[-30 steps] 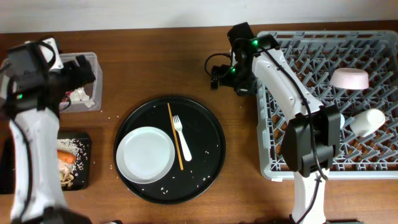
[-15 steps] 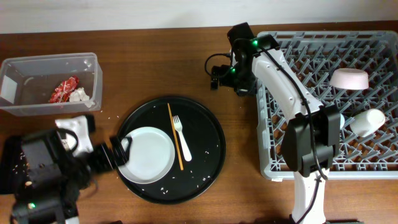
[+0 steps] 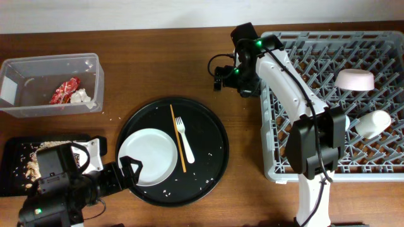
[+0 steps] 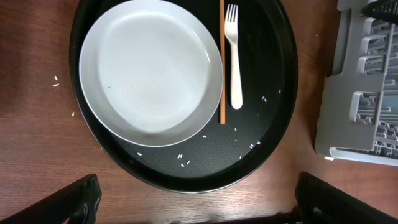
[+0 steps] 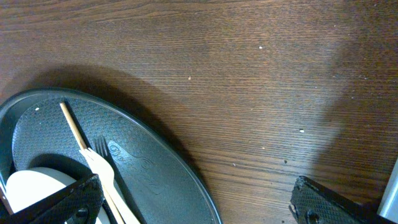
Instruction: Sort waste into correct bins and load items into the dishwasher rack
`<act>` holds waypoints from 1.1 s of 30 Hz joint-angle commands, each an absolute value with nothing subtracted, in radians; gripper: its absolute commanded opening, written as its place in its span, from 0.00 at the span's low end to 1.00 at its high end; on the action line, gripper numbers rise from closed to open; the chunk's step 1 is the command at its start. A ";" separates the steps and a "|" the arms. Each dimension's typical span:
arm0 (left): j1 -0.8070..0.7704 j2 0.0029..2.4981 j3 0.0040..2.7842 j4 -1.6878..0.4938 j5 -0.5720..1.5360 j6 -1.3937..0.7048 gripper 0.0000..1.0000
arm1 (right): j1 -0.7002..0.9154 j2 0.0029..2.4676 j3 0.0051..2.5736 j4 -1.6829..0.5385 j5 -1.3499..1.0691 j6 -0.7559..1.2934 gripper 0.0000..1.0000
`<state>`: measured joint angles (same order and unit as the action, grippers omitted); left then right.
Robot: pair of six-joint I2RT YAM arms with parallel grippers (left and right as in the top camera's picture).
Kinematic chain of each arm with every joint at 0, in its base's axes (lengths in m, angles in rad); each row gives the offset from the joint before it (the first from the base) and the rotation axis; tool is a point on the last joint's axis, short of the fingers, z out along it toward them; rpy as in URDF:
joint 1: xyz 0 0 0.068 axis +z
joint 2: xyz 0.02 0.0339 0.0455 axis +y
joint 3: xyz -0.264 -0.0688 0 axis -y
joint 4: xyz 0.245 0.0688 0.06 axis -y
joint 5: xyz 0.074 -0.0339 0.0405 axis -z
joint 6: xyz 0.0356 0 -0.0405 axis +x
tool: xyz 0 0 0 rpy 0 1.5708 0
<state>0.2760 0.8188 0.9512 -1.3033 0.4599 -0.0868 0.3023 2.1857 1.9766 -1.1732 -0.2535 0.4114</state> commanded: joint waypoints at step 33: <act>0.007 0.005 0.008 -0.018 0.150 -0.101 0.99 | 0.298 2.196 1.989 -1.173 -0.258 0.413 0.99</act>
